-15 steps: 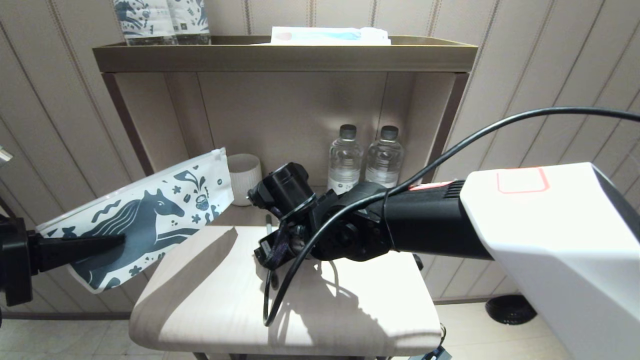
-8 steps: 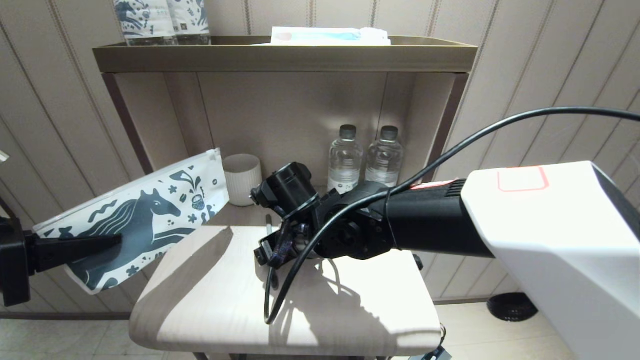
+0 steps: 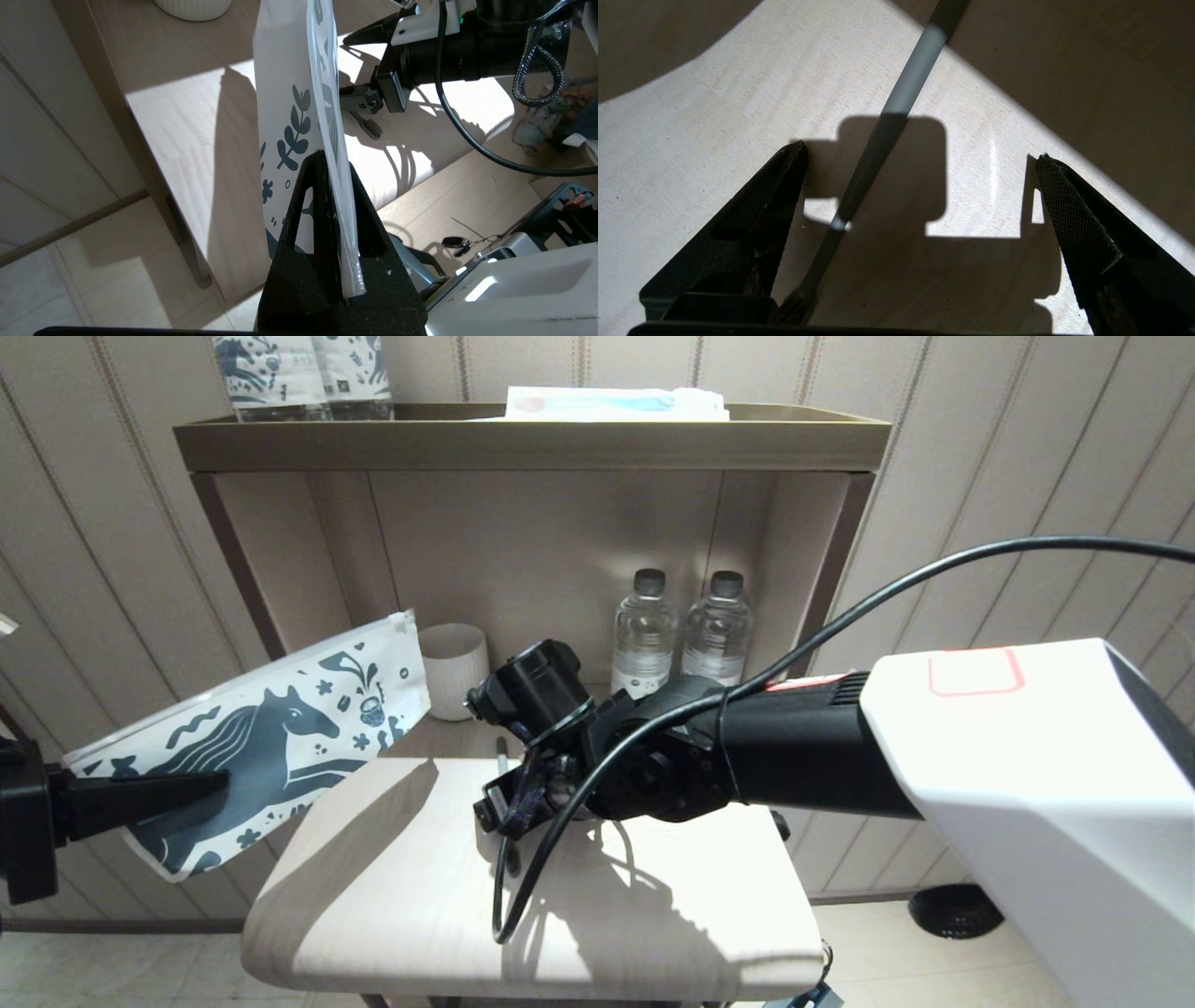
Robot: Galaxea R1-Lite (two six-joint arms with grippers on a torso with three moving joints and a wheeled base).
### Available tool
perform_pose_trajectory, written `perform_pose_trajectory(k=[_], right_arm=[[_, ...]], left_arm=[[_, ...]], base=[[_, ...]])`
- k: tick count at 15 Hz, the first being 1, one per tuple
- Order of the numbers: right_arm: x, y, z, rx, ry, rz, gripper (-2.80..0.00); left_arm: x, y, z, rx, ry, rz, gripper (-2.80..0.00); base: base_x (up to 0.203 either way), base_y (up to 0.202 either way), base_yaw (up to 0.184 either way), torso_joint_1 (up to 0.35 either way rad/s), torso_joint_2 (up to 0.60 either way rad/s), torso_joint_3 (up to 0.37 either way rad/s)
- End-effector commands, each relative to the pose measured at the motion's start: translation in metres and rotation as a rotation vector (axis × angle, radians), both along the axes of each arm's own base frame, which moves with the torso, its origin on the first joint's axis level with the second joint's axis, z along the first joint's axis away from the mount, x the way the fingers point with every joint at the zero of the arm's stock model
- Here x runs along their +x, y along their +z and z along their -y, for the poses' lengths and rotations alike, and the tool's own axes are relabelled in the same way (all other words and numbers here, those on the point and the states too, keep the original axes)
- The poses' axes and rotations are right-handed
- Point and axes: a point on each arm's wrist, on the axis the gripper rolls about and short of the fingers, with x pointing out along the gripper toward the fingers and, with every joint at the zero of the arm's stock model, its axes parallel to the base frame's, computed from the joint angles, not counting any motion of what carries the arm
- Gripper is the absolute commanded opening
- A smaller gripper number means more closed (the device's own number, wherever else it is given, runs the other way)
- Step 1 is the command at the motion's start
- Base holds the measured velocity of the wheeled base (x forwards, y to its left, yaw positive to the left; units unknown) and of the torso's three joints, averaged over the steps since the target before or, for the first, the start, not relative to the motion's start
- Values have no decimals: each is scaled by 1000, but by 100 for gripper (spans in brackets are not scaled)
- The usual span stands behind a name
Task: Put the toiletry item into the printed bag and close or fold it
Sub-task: Pick up a toothbrush
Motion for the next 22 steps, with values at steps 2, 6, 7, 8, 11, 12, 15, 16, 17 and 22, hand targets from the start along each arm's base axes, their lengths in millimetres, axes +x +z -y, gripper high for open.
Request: perform_pose_trajectory(k=[2,6,7,8,11,12,15,16,17,22], right_arm=[[-1,-2,-1,-3,1,-5,0],[-3,1,-2,33,-10,-26,-280],[-4,2,-2,40,-4,-31,-280],[-5,3,-2,42,-3,-31,-280],[-6,3,-2,42,-3,-31,-280],[-6,3,-2,40,-3,-32,-280],[-7,7,1,39,-8,-29,-280],[-8,10,2,44,-9,-24,-280],[-9,12,4,44,-11,-24,-280],[-23,62,29,102,-24,39,-280]], left_arm=[[4,-2,-1,-3,-4,-11,-280],[3,4,-1,-2,-3,5,-280],[3,4,-1,-2,-3,3,-280],[3,4,-1,-2,-3,4,-280],[2,4,0,-2,-5,6,-280],[2,4,0,-2,-5,5,-280],[0,5,0,-1,-5,12,-280],[-2,5,0,-1,-5,16,-280],[-3,5,0,-1,-5,17,-280],[-7,5,1,-4,-7,17,-280]], base=[[0,0,0,0,0,0],[0,0,0,0,0,0],[0,0,0,0,0,0],[0,0,0,0,0,0],[0,0,0,0,0,0],[0,0,0,0,0,0],[0,0,0,0,0,0],[0,0,0,0,0,0],[0,0,0,0,0,0],[0,0,0,0,0,0]])
